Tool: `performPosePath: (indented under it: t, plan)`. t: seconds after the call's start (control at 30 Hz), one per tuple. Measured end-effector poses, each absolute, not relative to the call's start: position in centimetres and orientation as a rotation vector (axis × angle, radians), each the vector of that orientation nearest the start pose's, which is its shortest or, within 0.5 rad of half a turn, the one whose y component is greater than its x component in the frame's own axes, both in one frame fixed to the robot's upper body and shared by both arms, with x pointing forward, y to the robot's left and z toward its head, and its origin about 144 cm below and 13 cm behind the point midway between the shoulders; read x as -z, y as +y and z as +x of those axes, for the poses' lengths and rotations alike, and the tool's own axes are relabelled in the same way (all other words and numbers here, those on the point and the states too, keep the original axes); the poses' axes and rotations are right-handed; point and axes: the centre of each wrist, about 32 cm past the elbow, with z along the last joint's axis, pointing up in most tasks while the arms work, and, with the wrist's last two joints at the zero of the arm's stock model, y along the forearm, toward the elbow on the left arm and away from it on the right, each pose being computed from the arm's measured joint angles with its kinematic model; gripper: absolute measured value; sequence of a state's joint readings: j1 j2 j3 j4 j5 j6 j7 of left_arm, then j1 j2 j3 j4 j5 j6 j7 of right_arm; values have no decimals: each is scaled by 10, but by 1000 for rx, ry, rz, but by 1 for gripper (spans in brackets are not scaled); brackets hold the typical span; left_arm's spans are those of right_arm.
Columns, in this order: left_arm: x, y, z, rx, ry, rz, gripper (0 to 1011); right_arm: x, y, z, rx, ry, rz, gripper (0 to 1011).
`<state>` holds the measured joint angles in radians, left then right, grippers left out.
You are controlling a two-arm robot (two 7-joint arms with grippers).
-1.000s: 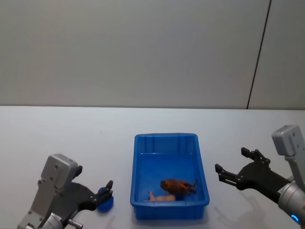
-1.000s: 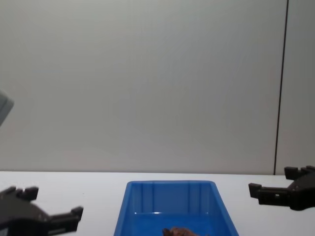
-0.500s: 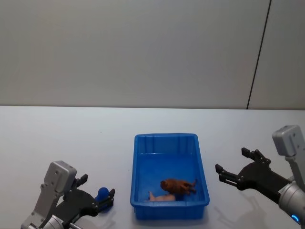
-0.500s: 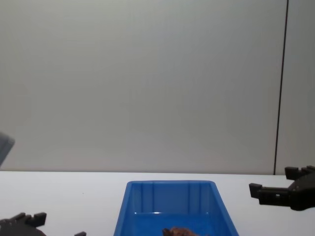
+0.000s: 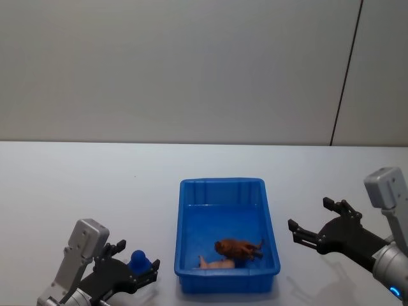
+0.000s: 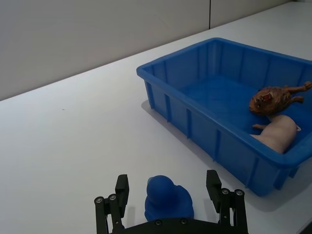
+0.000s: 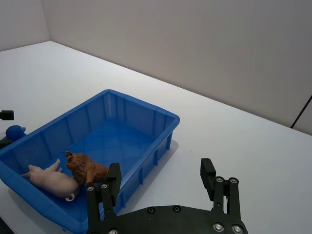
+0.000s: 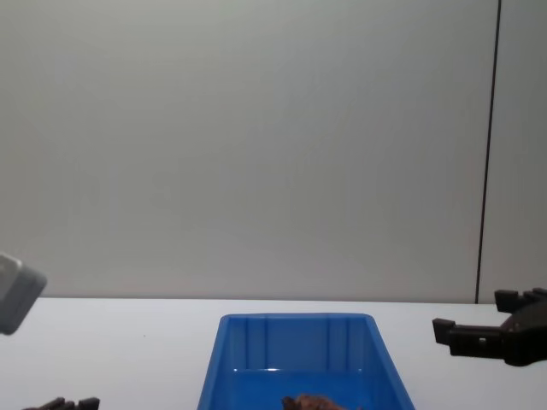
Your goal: Pick up the two dolls from the table and place them into the box.
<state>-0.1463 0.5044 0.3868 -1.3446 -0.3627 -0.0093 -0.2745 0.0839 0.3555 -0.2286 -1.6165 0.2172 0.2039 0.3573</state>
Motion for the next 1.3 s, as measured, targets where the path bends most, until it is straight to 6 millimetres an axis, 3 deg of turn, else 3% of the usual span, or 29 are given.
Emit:
performPosePath:
  t: [0.33,0.63,0.87,1.07,1.3]
  plan:
    - [-1099,303,485,-1011,83,322,980,-1174,-257,474,998,22,-224,1001]
    - [-1096,304,489,-984,98,333,771,-1174,-257,474,998,22,-224,1001]
    - [-1096,304,491,-966,96,328,535,-1174,-257,474,998,22,-224,1001]
    - [-1106,303,495,-954,61,317,485,-1174,-257,474,998,22,-224,1001]
    - [-1132,299,505,-944,-27,300,431,-1174,-257,474,998,22,-224,1001]
